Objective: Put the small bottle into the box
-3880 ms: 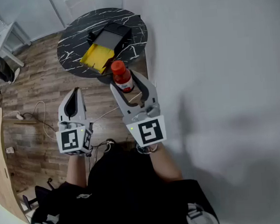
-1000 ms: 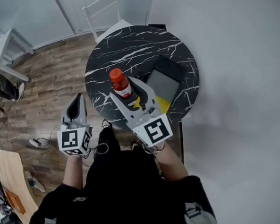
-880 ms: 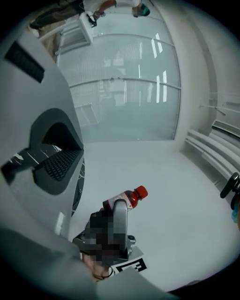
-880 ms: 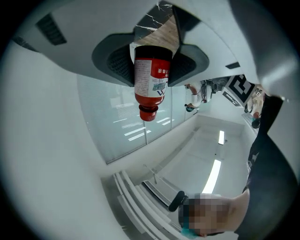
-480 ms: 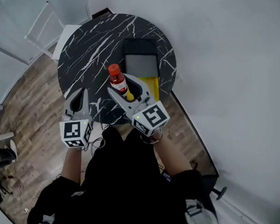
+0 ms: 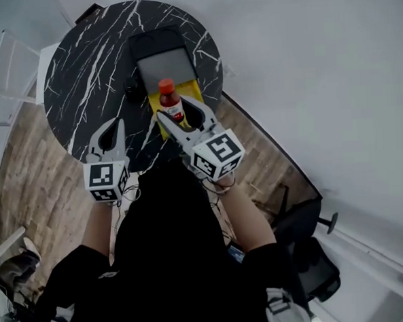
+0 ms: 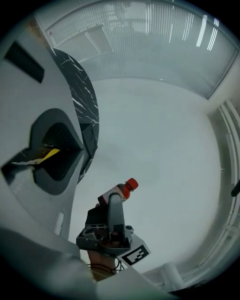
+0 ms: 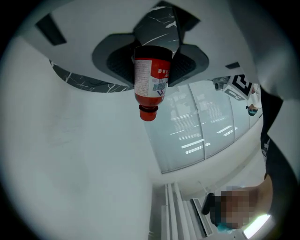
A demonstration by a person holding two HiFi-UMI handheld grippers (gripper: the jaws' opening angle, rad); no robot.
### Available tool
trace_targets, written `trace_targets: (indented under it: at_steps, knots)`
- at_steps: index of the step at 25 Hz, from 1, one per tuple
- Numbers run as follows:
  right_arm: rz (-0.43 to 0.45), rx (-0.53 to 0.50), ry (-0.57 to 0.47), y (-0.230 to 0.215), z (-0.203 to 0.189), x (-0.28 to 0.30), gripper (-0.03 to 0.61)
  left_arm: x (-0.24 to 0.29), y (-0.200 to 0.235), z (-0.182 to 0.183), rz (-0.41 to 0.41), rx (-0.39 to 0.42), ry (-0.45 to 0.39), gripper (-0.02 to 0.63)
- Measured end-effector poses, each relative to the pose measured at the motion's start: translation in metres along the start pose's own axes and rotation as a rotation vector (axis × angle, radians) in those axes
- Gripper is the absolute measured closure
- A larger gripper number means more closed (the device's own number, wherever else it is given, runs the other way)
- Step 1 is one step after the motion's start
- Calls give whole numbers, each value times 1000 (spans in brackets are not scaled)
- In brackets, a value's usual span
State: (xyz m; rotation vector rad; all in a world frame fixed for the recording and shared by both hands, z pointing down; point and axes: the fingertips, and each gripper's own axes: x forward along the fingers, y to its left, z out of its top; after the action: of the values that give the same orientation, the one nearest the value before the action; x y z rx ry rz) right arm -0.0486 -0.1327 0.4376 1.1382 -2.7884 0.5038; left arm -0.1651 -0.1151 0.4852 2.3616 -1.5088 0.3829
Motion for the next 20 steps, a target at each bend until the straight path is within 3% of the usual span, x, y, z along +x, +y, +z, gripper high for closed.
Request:
trace_targets:
  at_steps: [4, 9, 20]
  knots:
    - [-47, 61, 67, -18, -35, 3, 369, 22, -8, -19, -32, 0, 46, 614]
    - [-71, 79, 223, -37, -91, 17, 368, 50, -9, -72, -47, -100, 158, 614]
    - [-118, 231, 484, -80, -189, 48, 368, 95, -7, -135, -29, -137, 295, 614]
